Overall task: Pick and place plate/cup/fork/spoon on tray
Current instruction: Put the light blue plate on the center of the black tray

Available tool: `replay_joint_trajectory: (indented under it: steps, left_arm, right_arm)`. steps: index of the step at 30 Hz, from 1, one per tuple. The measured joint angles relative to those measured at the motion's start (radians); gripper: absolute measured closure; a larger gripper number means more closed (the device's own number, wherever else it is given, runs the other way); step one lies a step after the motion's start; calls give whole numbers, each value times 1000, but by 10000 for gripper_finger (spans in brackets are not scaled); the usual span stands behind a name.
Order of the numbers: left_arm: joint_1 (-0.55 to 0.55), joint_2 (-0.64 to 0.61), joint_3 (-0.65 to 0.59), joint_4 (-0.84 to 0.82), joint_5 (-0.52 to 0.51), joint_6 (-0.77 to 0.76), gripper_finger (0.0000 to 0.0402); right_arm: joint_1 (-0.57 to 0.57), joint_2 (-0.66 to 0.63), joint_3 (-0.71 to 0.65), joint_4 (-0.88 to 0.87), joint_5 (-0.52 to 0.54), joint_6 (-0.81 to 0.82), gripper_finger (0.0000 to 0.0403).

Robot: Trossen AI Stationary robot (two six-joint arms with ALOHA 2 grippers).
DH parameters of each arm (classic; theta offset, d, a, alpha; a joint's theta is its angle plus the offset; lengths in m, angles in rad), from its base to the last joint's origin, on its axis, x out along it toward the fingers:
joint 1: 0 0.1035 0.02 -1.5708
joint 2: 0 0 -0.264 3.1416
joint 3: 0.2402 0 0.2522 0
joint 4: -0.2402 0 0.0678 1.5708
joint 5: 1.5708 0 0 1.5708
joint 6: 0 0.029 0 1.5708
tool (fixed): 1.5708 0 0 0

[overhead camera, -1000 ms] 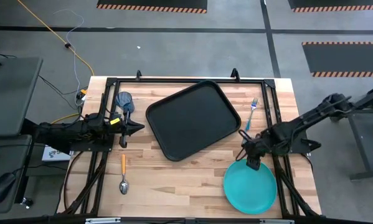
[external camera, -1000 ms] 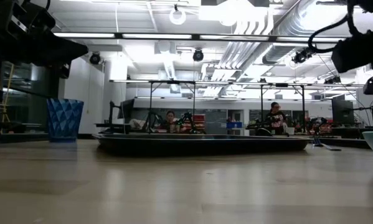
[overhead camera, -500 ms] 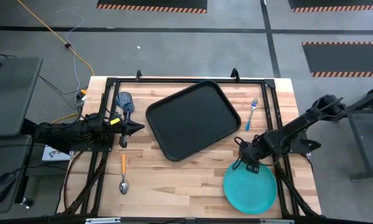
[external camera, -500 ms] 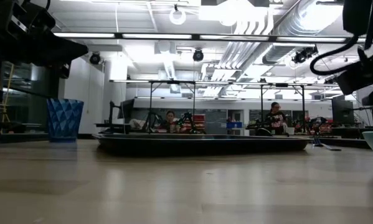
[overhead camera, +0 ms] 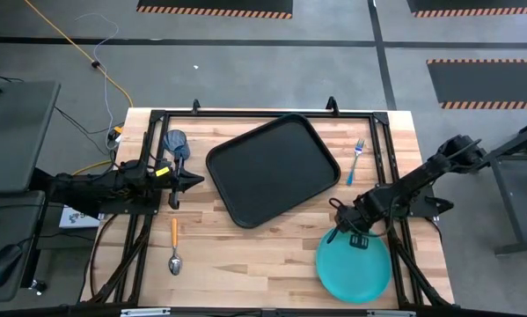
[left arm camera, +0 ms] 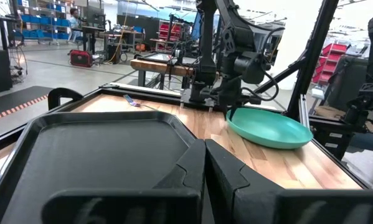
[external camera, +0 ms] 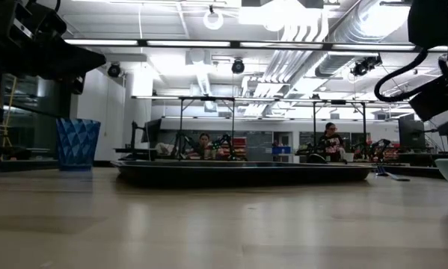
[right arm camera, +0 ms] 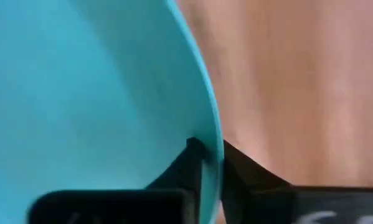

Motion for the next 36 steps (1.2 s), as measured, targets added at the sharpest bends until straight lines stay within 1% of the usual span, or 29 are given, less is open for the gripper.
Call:
replay_joint_trajectory:
  steps: [4,7,11,13,15,19,21,23,25,29,31,33,36]
  left_arm:
    - [0,0,0,0,0,0,401]
    - [0,0,0,0,0,0,401]
    - [0,0,0,0,0,0,401]
    - [0,0,0,0,0,0,401]
    - [0,0,0,0,0,0,401]
    - [0,0,0,0,0,0,401]
    - [0,0,0,0,0,0,402]
    - [0,0,0,0,0,0,402]
    - [0,0,0,0,0,0,402]
    - [0,0,0,0,0,0,402]
    - [0,0,0,0,0,0,401]
    - [0,0,0,0,0,0,402]
    - [0,0,0,0,0,0,401]
  right_arm:
    - [-1,-33,0,64,-58,-20,379]
    - [-25,-100,8,158,-74,-23,398]
    - [-88,-203,9,341,-27,-46,398]
    - [-135,-245,10,402,-15,-93,400]
    - [-196,-278,10,446,19,-154,400]
    - [-362,-309,10,530,106,-273,400]
    - [-458,-304,10,590,130,-318,401]
    - [-556,-284,29,630,140,-344,401]
    - [-650,-247,74,619,158,-359,402]
    - [-795,-121,204,594,145,-396,402]
    - [-849,-27,284,536,114,-418,402]
    - [-891,79,364,436,81,-442,402]
    - [-928,235,480,300,61,-478,402]
